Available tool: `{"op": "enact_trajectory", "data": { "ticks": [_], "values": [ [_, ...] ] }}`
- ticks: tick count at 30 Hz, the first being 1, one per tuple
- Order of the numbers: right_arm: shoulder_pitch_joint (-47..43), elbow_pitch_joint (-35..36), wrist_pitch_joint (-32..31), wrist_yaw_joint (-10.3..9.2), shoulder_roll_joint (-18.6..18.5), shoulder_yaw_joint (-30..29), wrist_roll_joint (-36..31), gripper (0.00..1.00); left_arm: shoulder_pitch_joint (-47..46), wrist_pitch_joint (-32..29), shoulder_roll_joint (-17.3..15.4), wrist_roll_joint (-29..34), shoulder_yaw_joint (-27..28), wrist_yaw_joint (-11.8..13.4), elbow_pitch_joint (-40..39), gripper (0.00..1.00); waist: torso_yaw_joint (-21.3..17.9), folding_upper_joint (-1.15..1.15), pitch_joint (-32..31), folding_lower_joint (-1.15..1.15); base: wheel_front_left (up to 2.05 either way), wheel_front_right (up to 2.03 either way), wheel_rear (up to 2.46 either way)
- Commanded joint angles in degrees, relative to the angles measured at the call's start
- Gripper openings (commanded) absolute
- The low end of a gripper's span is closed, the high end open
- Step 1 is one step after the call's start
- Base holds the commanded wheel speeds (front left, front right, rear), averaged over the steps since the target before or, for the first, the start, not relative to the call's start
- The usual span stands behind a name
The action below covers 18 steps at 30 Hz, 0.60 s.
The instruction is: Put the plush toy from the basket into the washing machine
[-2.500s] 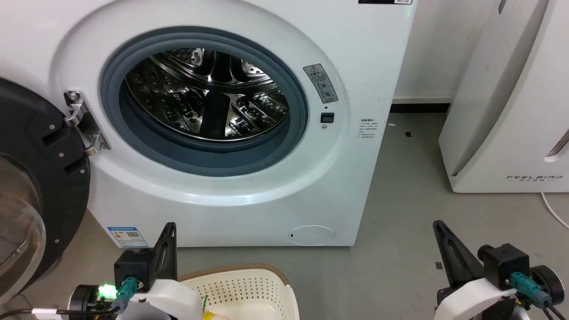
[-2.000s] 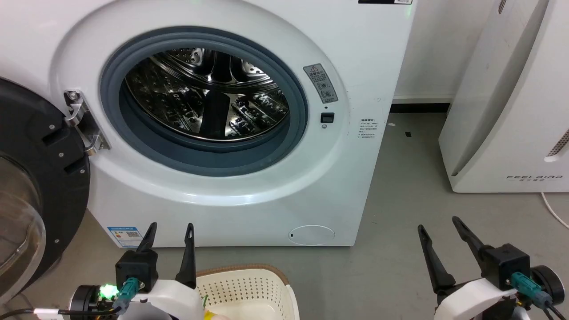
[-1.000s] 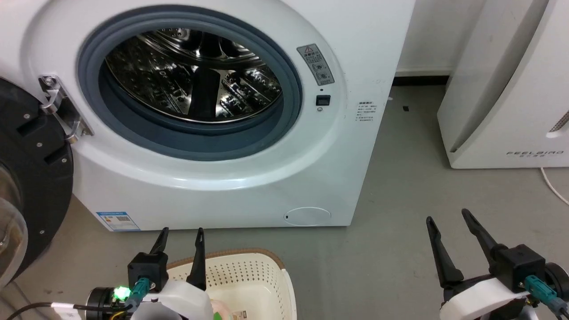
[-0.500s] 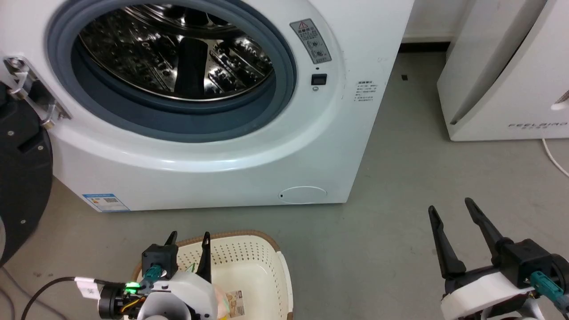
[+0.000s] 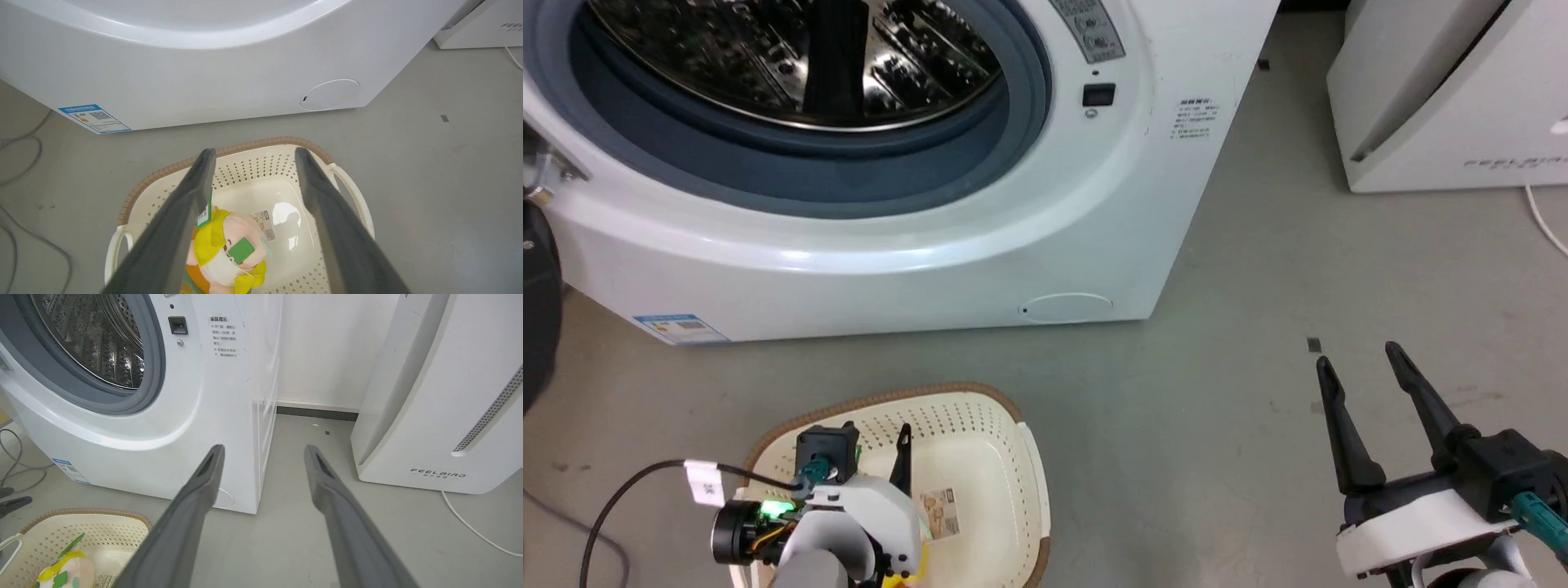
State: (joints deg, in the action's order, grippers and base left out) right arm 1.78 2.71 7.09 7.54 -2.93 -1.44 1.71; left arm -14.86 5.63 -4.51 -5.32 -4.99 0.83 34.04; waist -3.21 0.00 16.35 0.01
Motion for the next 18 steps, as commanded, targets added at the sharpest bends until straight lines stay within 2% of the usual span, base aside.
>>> {"op": "enact_trajectory", "data": {
  "ticks": [1,18],
  "values": [
    [1.04,0.55,0.55,-0.03,0.03,-0.17,0.55,1.00,-1.99,-0.02,-0.56,-0.49,-0.45,-0.14,2.08,1.00,-0.41,0.00,1.75,-0.01,0.00,0.00,0.00],
    [2.83,1.76,2.57,-0.03,0.04,-0.44,1.76,1.00,-9.75,-4.87,-4.13,-2.20,-2.55,1.73,13.43,1.00,-2.26,0.00,12.25,-0.01,0.00,0.00,0.00]
  ]
}}
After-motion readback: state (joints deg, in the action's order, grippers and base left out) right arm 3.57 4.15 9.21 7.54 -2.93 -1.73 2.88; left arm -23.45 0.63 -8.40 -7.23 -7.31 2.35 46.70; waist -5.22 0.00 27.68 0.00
